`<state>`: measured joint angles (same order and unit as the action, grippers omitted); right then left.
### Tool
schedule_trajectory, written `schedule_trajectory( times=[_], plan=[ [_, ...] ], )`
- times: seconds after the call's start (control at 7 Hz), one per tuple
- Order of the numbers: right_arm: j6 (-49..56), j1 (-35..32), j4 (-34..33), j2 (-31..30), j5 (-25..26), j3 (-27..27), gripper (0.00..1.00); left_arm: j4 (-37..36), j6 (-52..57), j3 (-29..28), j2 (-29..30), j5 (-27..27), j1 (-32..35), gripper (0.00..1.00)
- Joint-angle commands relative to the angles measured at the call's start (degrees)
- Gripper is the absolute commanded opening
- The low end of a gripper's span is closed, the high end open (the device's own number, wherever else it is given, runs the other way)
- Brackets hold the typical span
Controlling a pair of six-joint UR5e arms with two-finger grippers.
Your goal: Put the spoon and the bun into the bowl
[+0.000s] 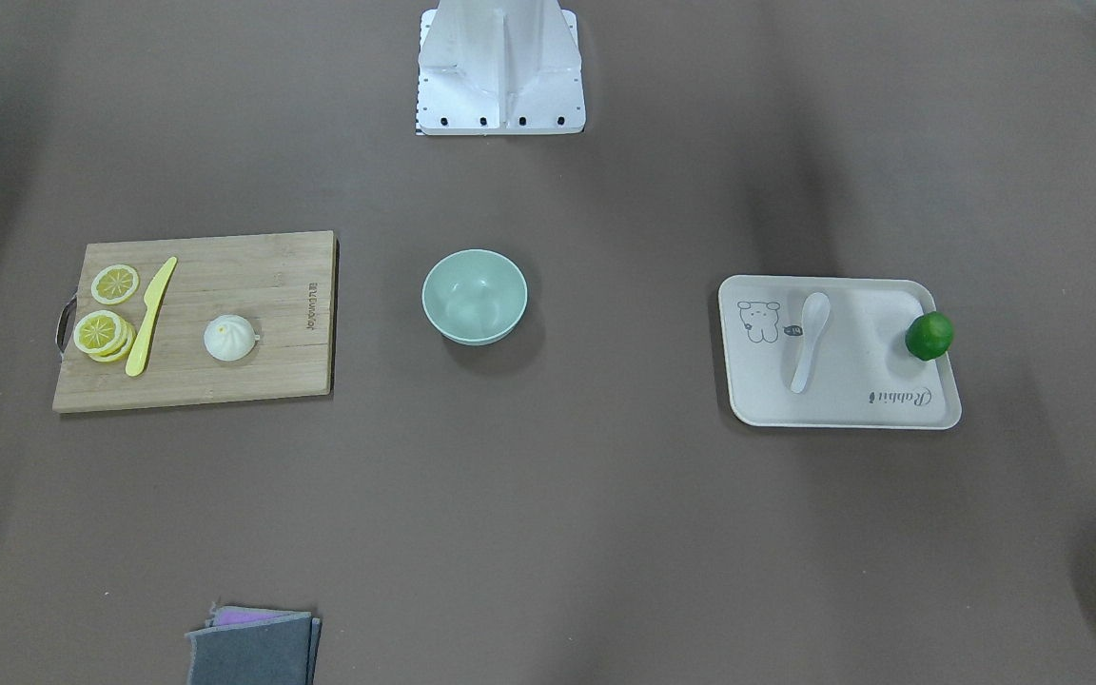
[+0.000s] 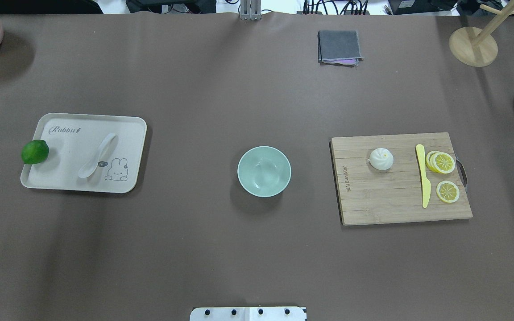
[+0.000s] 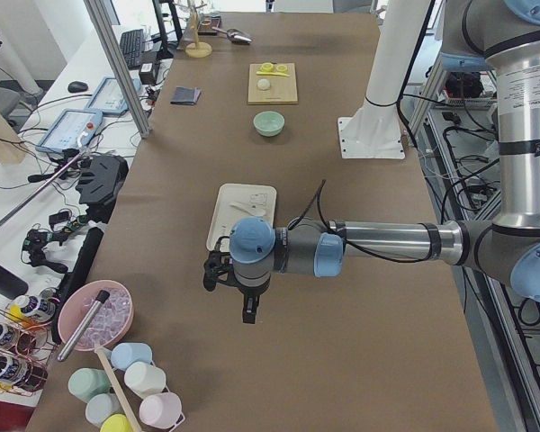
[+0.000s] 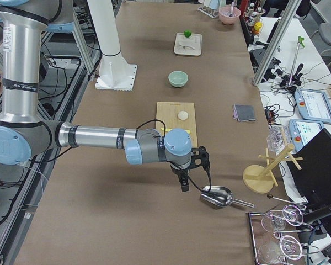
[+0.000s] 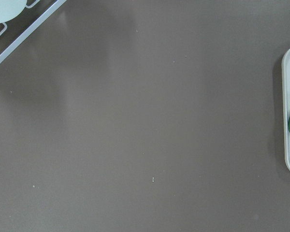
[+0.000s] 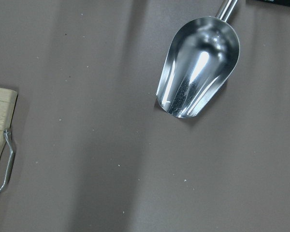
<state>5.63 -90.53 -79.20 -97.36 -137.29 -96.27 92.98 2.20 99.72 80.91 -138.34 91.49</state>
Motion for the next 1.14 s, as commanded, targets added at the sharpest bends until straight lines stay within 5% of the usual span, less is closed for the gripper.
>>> schedule_trajectory(
  times=[0.0, 1.0],
  plan=[
    [0.0, 0.0, 1.05, -0.19, -0.09, 0.21, 1.0, 0.09, -0.17, 0.82, -0.22, -0.52, 0.0, 0.98],
    [0.0, 0.09, 1.94, 0.24, -2.11, 1.09, 1.0, 5.71, -0.09, 1.79, 0.22, -0.88, -0.26, 0.98]
  ],
)
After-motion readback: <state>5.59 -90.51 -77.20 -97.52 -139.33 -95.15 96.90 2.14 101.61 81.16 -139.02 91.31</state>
